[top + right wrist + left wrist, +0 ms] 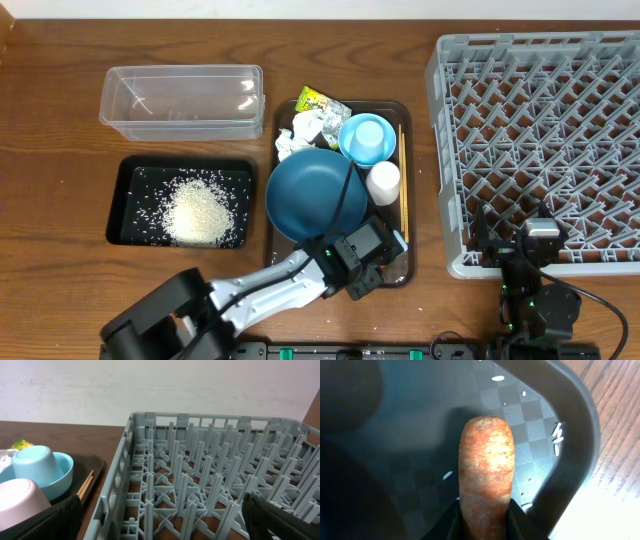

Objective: Sort waste into correct bins and load items into the dishwasher rack
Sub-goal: 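Grasp the orange carrot with the left gripper, then carry the carrot left and drop it onto the black tray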

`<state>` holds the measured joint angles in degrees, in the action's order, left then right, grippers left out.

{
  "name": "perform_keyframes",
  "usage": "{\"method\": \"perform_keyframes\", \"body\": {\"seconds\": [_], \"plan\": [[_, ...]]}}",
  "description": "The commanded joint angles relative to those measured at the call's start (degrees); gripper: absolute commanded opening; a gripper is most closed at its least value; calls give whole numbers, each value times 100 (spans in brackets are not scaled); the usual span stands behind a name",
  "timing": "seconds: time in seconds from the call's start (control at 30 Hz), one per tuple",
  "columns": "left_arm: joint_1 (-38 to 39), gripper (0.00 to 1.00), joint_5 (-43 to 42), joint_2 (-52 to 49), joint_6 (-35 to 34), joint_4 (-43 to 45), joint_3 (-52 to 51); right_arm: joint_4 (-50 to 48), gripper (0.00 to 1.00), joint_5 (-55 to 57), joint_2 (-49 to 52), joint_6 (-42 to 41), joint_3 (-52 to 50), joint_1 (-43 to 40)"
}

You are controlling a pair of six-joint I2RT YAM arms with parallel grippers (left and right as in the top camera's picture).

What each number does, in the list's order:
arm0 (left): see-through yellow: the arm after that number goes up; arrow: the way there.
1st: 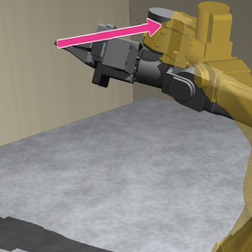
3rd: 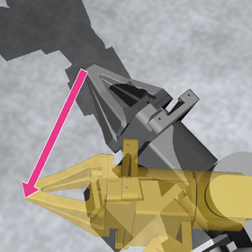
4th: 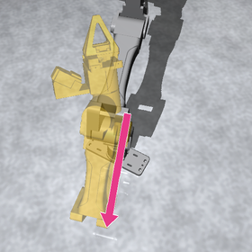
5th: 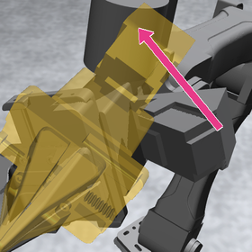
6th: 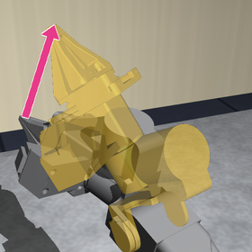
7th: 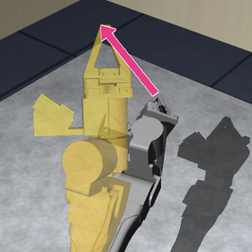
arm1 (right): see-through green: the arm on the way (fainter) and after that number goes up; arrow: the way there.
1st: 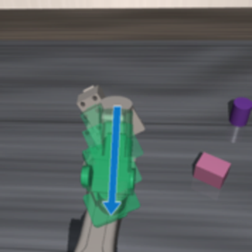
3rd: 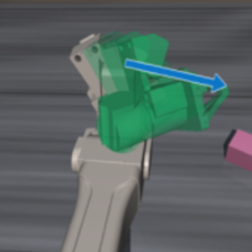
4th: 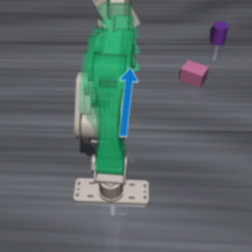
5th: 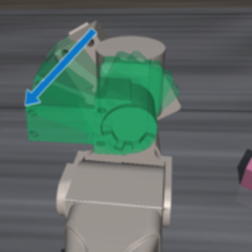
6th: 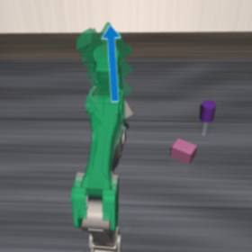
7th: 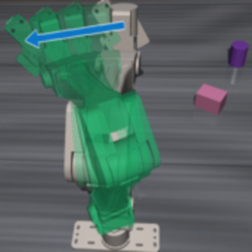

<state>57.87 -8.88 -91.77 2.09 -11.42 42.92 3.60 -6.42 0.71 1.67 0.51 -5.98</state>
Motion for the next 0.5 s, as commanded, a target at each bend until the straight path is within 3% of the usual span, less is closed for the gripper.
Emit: {"method": "perform_keyframes", "body": {"seconds": [0.0,0.47], "plan": [[17,22,-101,275,-46,-13,-59,7,99,15,-28,-79,-20,-59],[15,23,-719,946,-501,20,251,7,99,15,-28,-79,-20,-59]]}}
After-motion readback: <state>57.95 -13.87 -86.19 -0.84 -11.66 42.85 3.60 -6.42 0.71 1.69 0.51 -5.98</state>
